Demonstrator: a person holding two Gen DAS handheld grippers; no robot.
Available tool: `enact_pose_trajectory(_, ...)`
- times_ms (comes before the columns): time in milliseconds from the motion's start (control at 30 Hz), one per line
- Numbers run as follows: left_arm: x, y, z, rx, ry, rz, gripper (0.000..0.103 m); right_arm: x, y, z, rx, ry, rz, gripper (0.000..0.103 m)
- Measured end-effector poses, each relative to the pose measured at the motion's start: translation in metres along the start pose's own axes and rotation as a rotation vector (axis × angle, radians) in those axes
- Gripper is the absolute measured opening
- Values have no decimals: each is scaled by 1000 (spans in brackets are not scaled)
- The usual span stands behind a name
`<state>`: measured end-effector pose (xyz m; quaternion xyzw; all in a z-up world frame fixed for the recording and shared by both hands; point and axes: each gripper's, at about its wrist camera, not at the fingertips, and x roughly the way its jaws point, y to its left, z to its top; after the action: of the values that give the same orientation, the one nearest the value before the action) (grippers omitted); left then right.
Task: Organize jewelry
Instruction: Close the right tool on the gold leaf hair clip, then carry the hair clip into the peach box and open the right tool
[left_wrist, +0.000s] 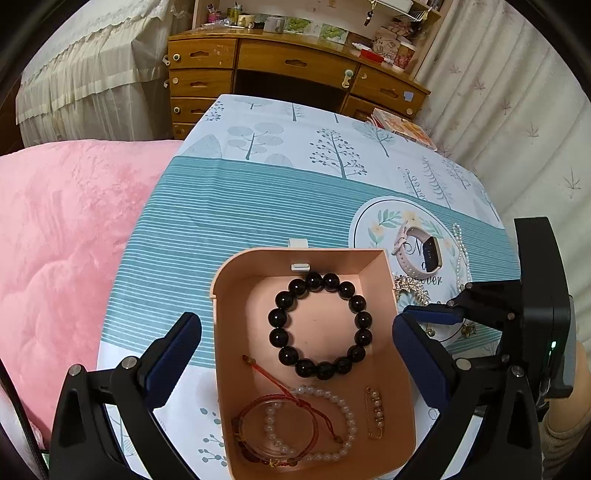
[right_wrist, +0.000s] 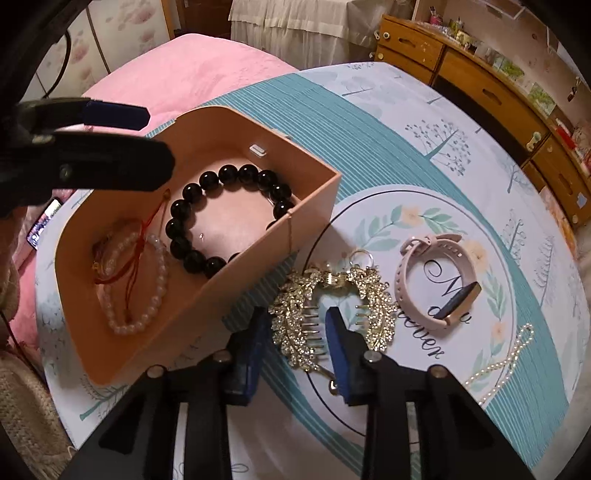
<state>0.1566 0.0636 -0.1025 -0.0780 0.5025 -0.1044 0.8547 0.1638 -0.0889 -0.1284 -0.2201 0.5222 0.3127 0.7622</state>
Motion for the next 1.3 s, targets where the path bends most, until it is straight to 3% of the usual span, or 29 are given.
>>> enact_pose_trajectory(133, 0, 2, -1, -6, 3, -5, 102, 1, 1, 0, -8, 8, -4, 26)
enact_pose_trajectory(333, -1, 2, -1, -5, -4, -3, 102, -5, 6, -1, 14, 11, -24, 26)
enact_pose_trajectory(767, -26, 5, -24, 39, -23, -10, 102, -76, 21, -4, 62, -118, -88, 26)
enact_pose_trajectory(933, -45, 6, -46, 71, -30, -30, 102, -90, 38, 15, 84, -187, -55, 26)
enact_pose_trajectory(1033, -54, 11, -55, 82, -50, 10, 102, -88, 46, 31, 97, -205, -25, 26)
enact_pose_trajectory(1133, -61, 18, -60, 81, -73, 49, 102, -82, 55, 48, 104, -206, -10, 26)
enact_pose_trajectory(1300, -63, 33, -64, 50, -72, 42, 102, -60, 69, 75, 134, -170, 34, 26)
